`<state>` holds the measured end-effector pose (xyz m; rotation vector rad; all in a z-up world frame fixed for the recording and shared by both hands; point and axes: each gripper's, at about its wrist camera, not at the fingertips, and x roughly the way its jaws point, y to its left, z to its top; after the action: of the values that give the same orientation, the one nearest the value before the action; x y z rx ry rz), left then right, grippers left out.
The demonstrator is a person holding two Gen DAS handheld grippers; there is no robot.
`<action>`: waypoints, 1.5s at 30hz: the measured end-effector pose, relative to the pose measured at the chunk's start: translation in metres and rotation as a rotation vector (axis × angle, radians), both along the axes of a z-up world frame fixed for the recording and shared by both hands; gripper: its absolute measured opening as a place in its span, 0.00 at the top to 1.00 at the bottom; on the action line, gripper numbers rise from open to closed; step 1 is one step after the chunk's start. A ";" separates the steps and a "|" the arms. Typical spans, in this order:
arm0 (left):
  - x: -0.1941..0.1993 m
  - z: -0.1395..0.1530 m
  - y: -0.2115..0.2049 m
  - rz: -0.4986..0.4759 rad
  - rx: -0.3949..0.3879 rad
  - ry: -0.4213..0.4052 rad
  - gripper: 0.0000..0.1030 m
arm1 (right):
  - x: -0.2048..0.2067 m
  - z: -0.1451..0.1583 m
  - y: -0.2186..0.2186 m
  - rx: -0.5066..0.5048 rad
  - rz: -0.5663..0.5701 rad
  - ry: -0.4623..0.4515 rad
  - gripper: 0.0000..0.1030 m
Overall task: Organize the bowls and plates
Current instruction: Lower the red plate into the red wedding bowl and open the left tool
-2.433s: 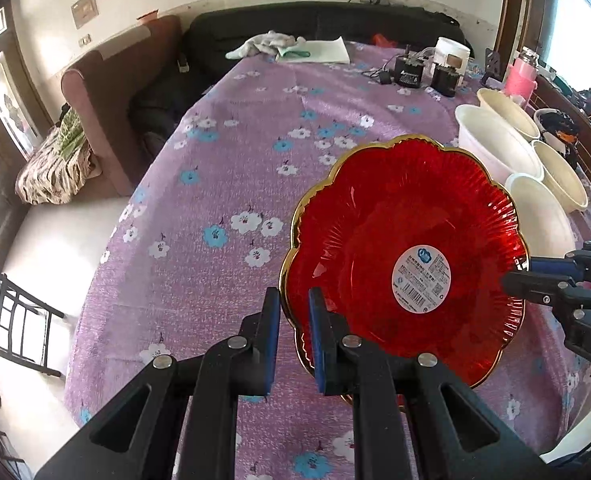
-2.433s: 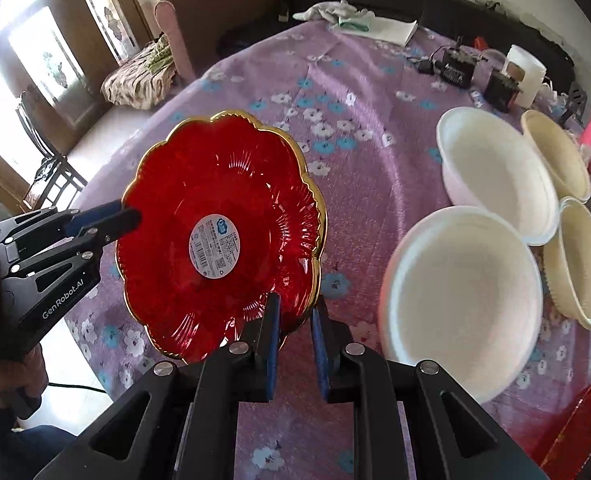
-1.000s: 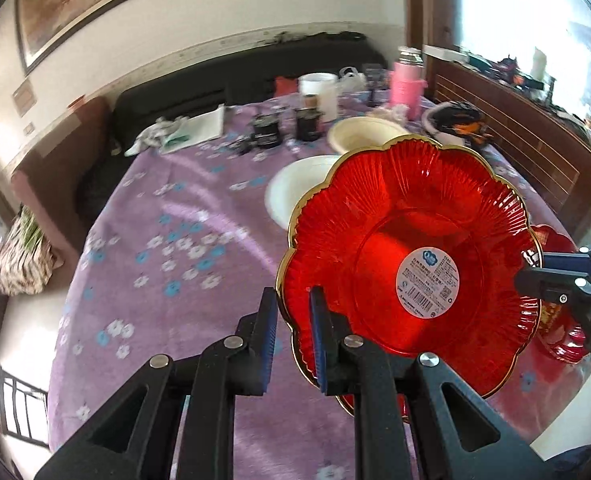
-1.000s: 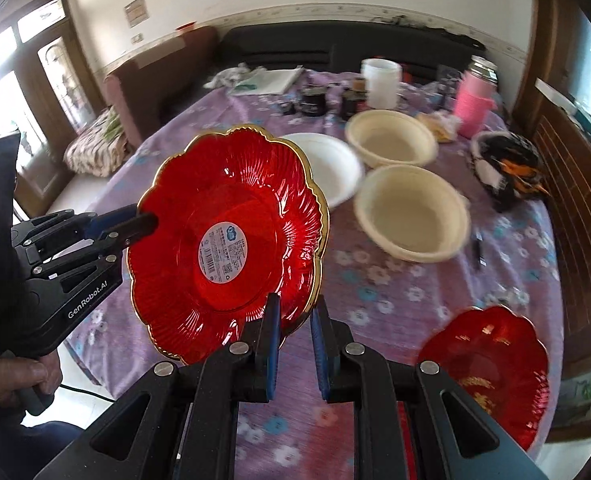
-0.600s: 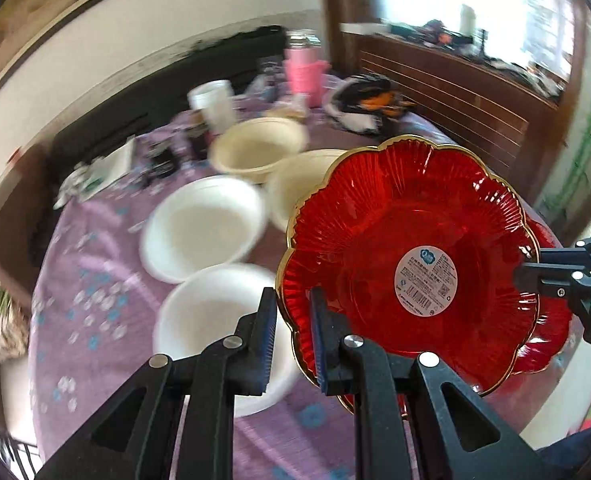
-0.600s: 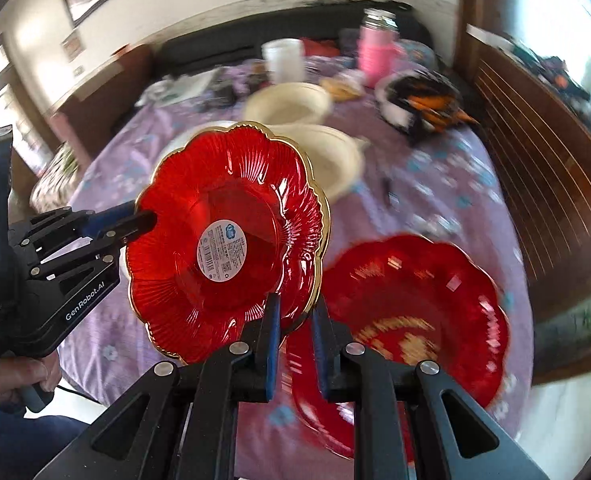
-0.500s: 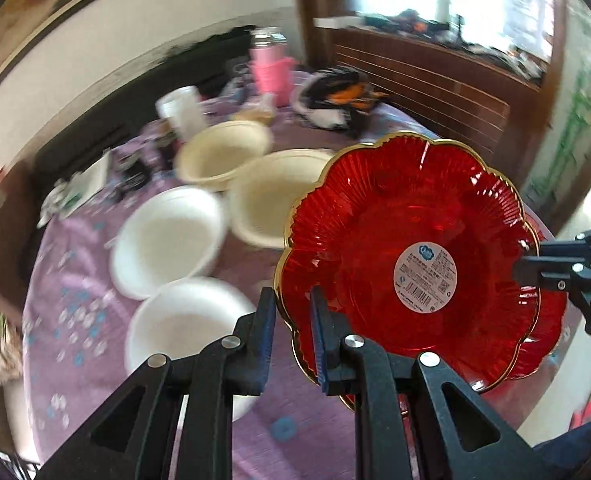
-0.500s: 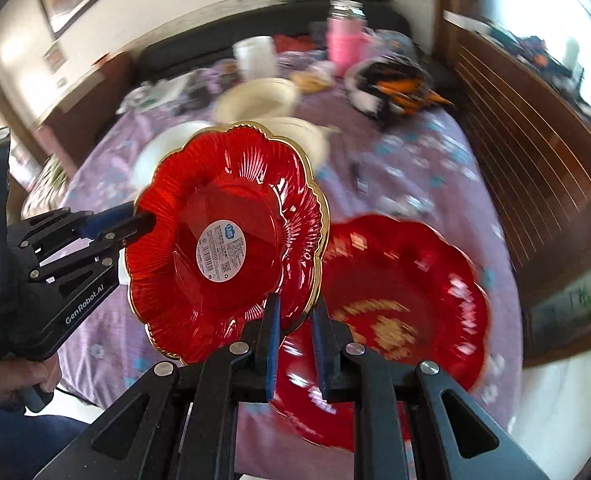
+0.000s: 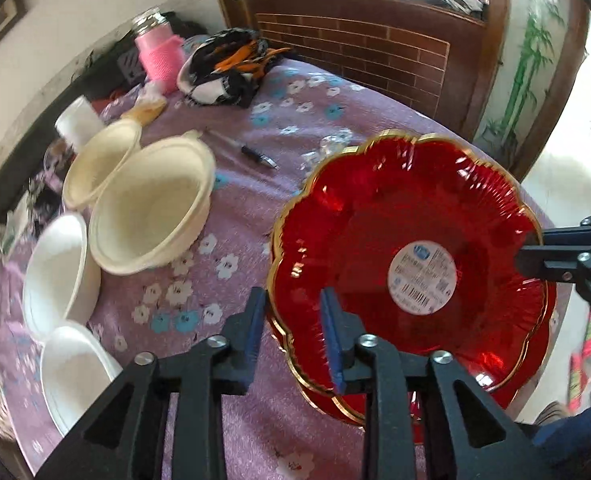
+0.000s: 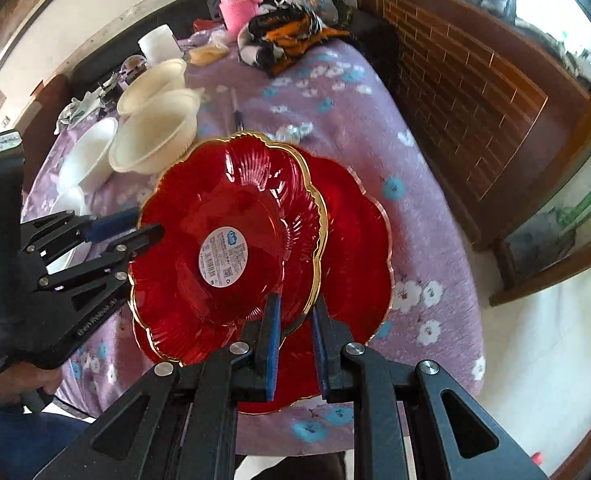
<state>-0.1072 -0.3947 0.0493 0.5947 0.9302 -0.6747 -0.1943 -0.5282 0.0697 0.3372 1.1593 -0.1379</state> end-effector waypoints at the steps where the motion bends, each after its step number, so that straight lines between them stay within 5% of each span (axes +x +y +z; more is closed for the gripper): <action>1: -0.001 0.000 -0.003 -0.008 0.010 -0.005 0.70 | 0.000 -0.004 -0.001 0.002 0.000 0.012 0.84; 9: -0.003 -0.003 -0.021 -0.069 0.094 -0.062 0.66 | 0.001 -0.023 -0.017 0.029 -0.043 0.070 0.84; 23: -0.008 -0.002 -0.020 -0.087 0.079 -0.076 0.59 | 0.005 -0.038 -0.019 0.040 -0.071 0.107 0.81; 26: -0.008 0.001 -0.019 -0.085 0.068 -0.085 0.49 | 0.005 -0.038 -0.020 0.045 -0.081 0.112 0.78; 36: -0.009 0.012 -0.010 -0.068 0.024 -0.096 0.47 | 0.004 -0.021 -0.021 0.002 -0.105 0.061 0.55; 45: -0.004 0.030 0.020 0.004 -0.051 -0.104 0.46 | 0.001 0.002 -0.014 -0.012 -0.117 -0.036 0.54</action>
<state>-0.1112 -0.3744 0.0794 0.5771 0.8151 -0.6560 -0.1928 -0.5420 0.0722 0.3955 1.1033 -0.2408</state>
